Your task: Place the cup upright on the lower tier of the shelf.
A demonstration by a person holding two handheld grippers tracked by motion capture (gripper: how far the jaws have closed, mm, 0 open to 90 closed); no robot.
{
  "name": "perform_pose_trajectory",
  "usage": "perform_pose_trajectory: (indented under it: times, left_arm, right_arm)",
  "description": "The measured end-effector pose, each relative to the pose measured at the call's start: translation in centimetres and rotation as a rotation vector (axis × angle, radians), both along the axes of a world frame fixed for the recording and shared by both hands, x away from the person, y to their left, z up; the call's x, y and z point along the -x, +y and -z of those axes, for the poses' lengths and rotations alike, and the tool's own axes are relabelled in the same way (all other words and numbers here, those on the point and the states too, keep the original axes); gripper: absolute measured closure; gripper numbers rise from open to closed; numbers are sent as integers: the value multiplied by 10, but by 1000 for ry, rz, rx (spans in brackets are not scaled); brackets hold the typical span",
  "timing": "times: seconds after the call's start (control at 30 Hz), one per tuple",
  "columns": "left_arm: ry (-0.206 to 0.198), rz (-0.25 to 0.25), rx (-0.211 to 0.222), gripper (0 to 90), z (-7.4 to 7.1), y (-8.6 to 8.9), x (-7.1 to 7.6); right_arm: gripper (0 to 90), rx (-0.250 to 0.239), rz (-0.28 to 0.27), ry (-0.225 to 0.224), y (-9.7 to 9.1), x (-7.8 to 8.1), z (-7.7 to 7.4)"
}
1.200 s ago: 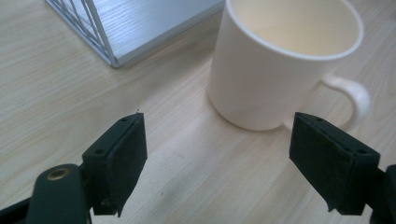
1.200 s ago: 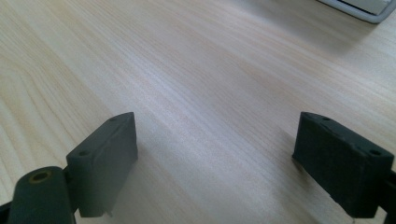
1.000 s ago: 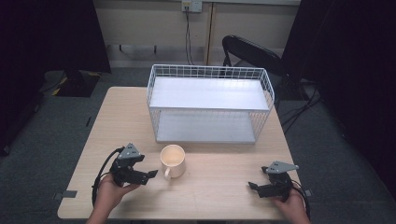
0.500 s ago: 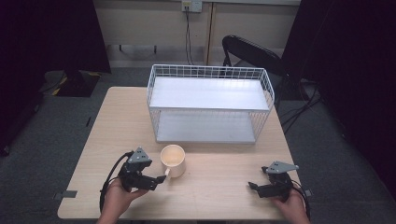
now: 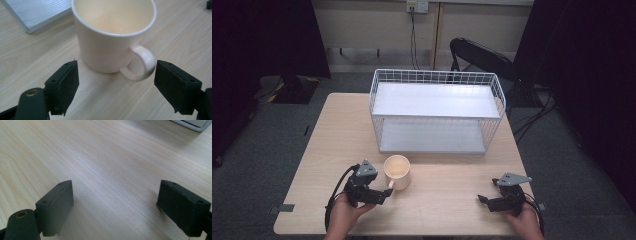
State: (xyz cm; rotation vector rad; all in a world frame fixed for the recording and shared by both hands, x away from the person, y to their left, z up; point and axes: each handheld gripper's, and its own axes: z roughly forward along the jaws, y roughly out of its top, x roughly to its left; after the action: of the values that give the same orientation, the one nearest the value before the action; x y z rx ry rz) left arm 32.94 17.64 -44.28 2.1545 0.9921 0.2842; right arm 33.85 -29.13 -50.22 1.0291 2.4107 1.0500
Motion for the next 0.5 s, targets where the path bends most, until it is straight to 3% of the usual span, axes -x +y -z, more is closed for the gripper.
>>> perform_pose_trajectory:
  times: [0.13, 0.33, 0.5]
  left_arm:
    - [21, -2, 3, 244, 2, 1, 0]
    - [37, 10, 4, 419, 4, 2, 1]
    - [27, 5, -2, 555, 4, 4, 2]
  right_arm:
    - [129, 0, 0, 0, 0, 0, 0]
    - [130, 0, 0, 0, 0, 0, 0]
    - [129, 0, 0, 0, 0, 0, 0]
